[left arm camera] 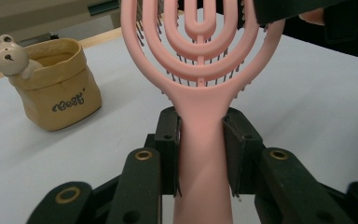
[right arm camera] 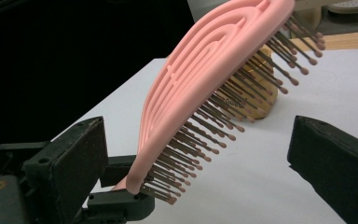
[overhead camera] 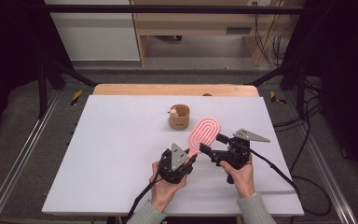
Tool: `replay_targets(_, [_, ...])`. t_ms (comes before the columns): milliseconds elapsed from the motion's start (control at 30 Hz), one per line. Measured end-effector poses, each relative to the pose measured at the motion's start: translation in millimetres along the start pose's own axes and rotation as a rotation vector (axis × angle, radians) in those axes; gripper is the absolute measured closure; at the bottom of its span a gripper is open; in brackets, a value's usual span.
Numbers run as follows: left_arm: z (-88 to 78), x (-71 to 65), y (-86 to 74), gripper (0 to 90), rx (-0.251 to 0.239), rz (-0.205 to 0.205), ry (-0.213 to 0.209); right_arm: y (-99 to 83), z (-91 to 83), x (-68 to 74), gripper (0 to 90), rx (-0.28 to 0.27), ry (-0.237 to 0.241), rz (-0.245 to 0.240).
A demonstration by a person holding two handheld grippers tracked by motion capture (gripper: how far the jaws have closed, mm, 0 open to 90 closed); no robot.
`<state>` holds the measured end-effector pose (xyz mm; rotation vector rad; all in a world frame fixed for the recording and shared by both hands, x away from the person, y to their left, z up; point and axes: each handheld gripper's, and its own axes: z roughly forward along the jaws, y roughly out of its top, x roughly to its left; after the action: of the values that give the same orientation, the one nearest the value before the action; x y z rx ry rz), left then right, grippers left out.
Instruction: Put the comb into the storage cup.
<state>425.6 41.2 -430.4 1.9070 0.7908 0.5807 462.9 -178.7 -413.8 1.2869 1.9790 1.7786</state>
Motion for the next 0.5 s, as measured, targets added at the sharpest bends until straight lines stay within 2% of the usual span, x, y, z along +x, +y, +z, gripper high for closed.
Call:
replay_targets(333, [-0.2, -6.5, 0.0, 69.4, -0.005, 0.008, -0.014, -0.9, 2.4, -0.4, 19.8, 0.002, 0.007, 0.012])
replay_targets(500, [-0.8, -8.7, -0.3, 69.4, -0.009, 0.016, -0.015, -0.2, 2.2, -0.8, 34.1, 0.002, 0.020, 0.018])
